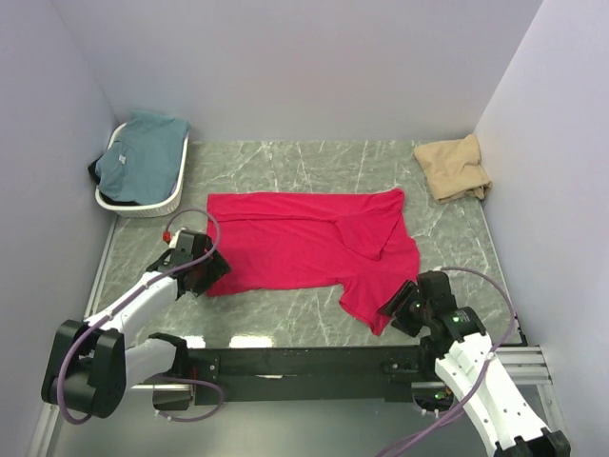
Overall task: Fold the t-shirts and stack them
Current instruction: Fold the tshirt
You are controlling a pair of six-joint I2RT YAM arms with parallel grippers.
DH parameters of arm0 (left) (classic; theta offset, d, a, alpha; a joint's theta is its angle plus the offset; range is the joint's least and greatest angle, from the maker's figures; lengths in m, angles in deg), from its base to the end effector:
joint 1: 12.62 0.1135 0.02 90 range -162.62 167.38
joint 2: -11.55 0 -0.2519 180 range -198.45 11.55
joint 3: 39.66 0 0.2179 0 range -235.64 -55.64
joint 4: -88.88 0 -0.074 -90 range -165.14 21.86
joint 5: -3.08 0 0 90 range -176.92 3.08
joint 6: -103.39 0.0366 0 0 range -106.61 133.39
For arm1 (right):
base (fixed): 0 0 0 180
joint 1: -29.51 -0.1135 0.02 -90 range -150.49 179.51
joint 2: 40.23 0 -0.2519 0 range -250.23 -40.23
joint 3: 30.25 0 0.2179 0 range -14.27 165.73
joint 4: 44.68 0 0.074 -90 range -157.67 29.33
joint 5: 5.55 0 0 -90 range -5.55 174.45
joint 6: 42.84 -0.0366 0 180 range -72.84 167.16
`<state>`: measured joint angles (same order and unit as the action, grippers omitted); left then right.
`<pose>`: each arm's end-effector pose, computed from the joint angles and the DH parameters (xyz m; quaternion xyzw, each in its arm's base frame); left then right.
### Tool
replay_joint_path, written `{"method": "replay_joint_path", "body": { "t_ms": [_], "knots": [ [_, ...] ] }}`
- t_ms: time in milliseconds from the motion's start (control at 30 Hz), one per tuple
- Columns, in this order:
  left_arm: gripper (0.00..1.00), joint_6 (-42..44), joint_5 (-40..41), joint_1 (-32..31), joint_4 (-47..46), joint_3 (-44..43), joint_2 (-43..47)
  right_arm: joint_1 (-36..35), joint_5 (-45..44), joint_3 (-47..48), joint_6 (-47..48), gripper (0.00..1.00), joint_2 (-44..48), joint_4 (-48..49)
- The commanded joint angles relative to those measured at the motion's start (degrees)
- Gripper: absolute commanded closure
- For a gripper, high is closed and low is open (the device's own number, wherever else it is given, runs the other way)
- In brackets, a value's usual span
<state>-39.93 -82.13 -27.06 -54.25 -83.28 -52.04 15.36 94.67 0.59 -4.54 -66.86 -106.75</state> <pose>0.1685 -0.0402 0.1722 -0.3299 0.8990 -0.1257 0.2590 0.0669 0.0236 0.1492 0.2847 0.9141 0.2217 0.1849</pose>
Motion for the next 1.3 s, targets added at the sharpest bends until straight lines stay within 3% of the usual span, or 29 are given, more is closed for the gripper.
{"method": "replay_joint_path", "body": {
  "t_ms": [0, 133, 200, 367, 400, 467, 567, 967, 1000, 1067, 1133, 1200, 1267],
  "knots": [
    [0.28, -0.8, 0.7, 0.1, 0.6, 1.5, 0.4, -1.0, 1.6, -1.4, -0.3, 0.46, -2.0, 3.4],
    [0.36, -1.4, -0.2, 0.1, -0.8, 2.7, 0.5, -1.4, 1.8, -1.8, -0.7, 0.51, -2.5, 4.5],
    [0.44, -1.2, -0.6, 0.0, -1.2, 2.9, 0.4, -1.7, 2.6, -2.5, -0.7, 0.63, -2.8, 5.8],
    [0.78, -0.8, -0.4, 0.0, -0.8, 2.7, 0.5, -2.0, 2.0, -1.5, -0.7, 0.83, -2.4, 6.2],
    [0.82, -0.6, -0.3, 0.1, -0.6, 2.5, 0.7, -2.0, 1.5, -1.0, -0.6, 0.89, -1.9, 5.0],
    [0.93, -0.6, 0.3, 0.1, 0.7, 1.8, 1.2, -2.0, 0.2, 1.2, -0.7, 0.92, 0.0, 3.3],
    [0.99, -0.4, 0.9, 0.1, 2.1, 0.7, 2.5, -2.0, -3.4, 5.0, -1.3, 0.98, 3.7, -1.0],
    [0.97, 0.8, 2.0, 0.1, 9.9, -6.1, 5.8, -2.0, -10.1, 12.7, -2.6, 1.0, 7.1, -5.5],
    [0.87, 0.8, 2.0, 0.1, 9.9, -6.1, 5.9, -2.0, -10.1, 12.8, -2.4, 1.0, 6.9, -5.4],
    [0.52, 0.5, 0.9, 0.0, 9.4, -5.5, 6.3, -2.0, -10.1, 12.6, -2.2, 1.0, 6.0, -4.9],
    [0.5, 0.1, -0.7, 0.0, 9.0, -4.8, 6.3, -2.0, -10.0, 12.3, -1.8, 1.0, 5.6, -4.5],
    [0.37, -1.3, -1.4, -0.1, 9.3, -4.1, 6.1, -2.0, -9.9, 12.3, -1.7, 1.0, 5.5, -4.0],
    [0.35, -2.3, -2.7, -0.1, 8.9, -2.5, 6.5, -2.0, -9.8, 12.4, -1.6, 1.0, 5.3, -3.8]
  ]
}}
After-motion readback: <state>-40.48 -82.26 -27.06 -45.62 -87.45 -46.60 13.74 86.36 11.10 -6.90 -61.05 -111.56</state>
